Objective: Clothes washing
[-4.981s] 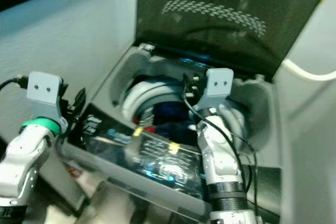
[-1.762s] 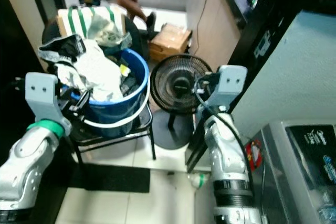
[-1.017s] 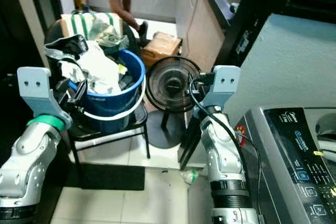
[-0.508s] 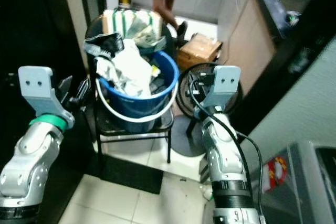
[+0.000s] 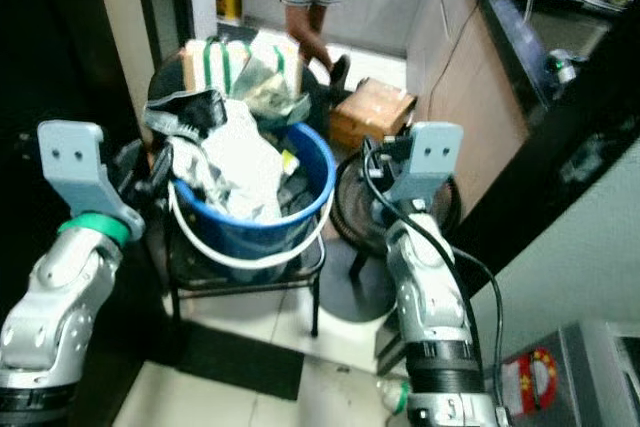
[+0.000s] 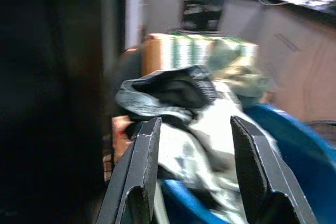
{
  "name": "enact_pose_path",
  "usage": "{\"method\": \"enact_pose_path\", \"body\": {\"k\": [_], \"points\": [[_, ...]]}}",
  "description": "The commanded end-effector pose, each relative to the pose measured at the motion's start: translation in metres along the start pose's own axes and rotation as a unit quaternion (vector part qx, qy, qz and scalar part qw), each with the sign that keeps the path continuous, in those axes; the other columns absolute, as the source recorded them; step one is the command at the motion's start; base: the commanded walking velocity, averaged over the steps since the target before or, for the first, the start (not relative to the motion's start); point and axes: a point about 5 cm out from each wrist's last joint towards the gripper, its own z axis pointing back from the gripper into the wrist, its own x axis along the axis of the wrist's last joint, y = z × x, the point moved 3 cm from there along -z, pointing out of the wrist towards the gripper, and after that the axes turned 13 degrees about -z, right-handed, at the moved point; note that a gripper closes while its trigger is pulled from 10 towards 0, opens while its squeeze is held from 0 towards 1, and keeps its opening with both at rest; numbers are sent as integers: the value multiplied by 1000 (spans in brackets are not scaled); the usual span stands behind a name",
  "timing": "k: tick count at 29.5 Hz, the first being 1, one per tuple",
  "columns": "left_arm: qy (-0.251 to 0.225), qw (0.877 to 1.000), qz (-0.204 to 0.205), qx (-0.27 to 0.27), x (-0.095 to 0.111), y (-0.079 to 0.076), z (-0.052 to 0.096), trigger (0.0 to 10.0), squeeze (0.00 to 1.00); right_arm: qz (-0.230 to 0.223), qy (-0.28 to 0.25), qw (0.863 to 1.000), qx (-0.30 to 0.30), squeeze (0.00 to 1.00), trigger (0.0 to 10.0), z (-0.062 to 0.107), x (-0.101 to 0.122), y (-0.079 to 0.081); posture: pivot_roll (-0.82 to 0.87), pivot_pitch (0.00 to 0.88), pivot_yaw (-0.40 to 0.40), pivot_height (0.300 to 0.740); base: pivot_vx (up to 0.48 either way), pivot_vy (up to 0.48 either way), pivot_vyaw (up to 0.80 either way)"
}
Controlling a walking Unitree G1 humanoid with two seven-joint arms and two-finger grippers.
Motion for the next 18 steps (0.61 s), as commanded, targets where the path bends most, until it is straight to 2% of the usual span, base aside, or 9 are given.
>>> {"method": "enact_pose_path", "body": {"k": [1,16,18], "points": [[6,1000,7,-13,-4,-8,1,10000,0,11,5,1000,-19,0,10000,4,0,-12,25,61,-37,740,345,0,0],[6,1000,11,-12,-4,-9,2,10000,0,15,12,1000,-14,0,10000,5,-3,-11,23,65,-43,740,345,0,0],[6,1000,23,-11,-5,-10,2,10000,0,14,12,1000,-14,0,10000,5,-3,-12,23,65,-43,740,0,0,0]]}}
